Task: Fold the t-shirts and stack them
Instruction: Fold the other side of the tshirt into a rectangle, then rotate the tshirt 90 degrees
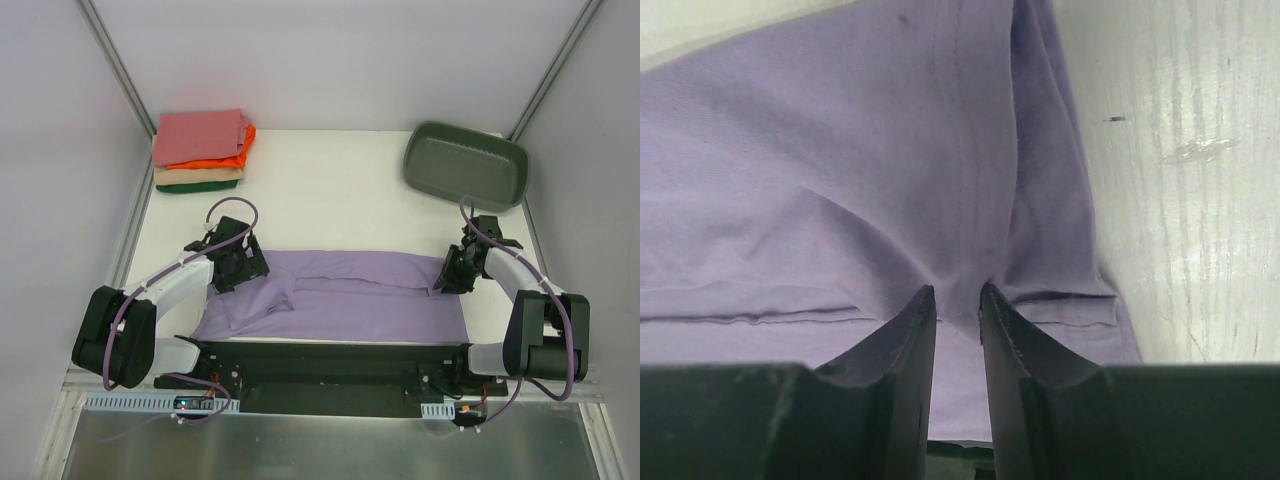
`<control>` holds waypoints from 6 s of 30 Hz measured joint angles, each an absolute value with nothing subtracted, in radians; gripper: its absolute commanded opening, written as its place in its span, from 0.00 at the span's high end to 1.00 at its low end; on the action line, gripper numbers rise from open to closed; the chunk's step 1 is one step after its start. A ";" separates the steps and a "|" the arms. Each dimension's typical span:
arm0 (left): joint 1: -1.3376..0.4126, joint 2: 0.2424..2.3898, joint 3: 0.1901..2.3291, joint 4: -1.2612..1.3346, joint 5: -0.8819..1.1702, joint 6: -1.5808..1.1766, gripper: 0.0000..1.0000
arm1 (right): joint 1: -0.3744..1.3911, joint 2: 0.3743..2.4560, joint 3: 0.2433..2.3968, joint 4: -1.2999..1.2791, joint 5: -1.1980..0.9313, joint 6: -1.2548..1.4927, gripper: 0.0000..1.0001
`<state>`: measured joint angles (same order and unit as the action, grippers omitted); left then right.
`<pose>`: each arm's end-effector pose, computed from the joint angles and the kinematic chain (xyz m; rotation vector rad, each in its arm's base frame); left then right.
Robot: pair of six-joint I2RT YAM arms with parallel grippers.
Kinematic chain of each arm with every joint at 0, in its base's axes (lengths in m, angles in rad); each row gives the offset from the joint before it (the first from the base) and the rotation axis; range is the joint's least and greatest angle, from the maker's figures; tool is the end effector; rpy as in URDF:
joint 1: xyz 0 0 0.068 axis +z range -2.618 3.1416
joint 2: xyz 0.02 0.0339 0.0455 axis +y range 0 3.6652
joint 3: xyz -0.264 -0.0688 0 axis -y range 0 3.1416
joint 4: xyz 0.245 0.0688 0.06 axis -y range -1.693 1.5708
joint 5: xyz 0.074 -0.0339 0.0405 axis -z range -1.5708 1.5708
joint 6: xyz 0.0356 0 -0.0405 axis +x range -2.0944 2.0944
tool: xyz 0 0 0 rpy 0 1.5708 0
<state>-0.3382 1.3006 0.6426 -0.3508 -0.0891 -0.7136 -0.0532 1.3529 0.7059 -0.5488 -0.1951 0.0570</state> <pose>0.2259 -0.0761 0.1729 -0.5177 2.5466 -0.2763 0.2345 -0.0056 0.1701 0.1007 2.7537 0.2706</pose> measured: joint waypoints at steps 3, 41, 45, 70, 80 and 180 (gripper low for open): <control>-0.338 1.301 0.643 -0.351 -0.089 -0.714 0.01 | -0.054 1.349 0.706 -0.546 -0.201 0.060 0.74; -0.312 1.314 0.652 -0.348 -0.085 -0.712 0.01 | -0.047 1.314 0.720 -0.559 0.033 0.033 0.91; -0.312 1.313 0.652 -0.347 -0.081 -0.707 0.01 | -0.046 1.348 0.733 -0.559 0.056 0.033 0.61; -0.299 1.201 0.643 -0.324 0.149 -0.687 0.01 | 0.323 1.327 0.790 -0.418 -0.229 0.064 0.04; -0.292 1.632 0.936 -0.325 0.217 -0.687 0.01 | 0.208 1.506 0.823 -0.395 -0.205 0.101 0.04; -0.359 0.717 0.307 -0.299 0.113 -0.784 0.01 | 0.647 2.476 2.202 -0.585 0.018 -0.095 0.41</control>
